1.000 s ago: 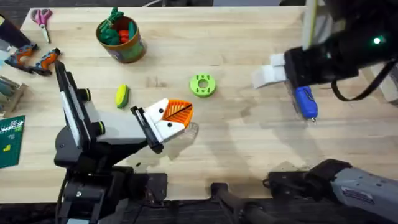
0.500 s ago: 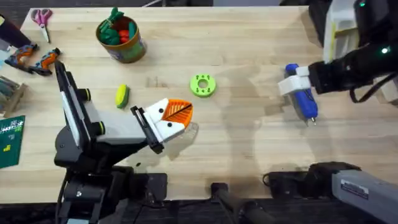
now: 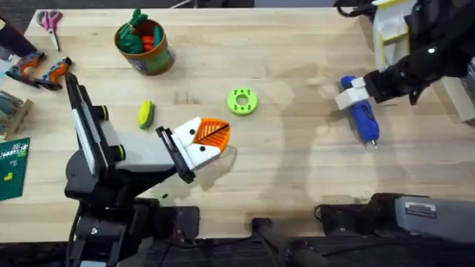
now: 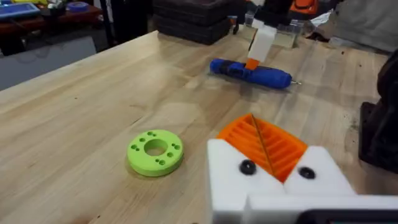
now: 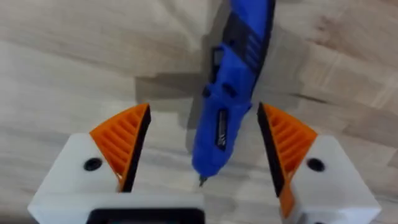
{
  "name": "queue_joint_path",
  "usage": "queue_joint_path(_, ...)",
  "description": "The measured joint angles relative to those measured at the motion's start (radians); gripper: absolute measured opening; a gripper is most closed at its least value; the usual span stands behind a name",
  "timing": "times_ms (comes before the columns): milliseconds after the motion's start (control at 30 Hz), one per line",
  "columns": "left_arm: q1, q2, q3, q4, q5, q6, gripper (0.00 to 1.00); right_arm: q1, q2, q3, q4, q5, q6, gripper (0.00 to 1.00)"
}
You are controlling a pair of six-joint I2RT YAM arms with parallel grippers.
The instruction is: Pick up the gripper from the table and insert it into the empty holder that is missing its gripper. Then pick up a screw, insert it into the mounting hole, and use the screwdriver to tighten it. Finally, clean up the table by picking up the vegetable and placing it into the bucket.
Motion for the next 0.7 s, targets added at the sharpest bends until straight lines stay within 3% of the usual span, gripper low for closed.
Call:
queue_joint_path(433,0.000,0.000,0.000,0.000,0.000,0.000,0.004,-0.010,0.157,0.000,0.106,0.029,-0.021,0.994)
queue_joint_path(700,0.000,0.000,0.000,0.000,0.000,0.000,0.004,-0.034,0.261,0.001,0.141,0.021,0.085,0.994)
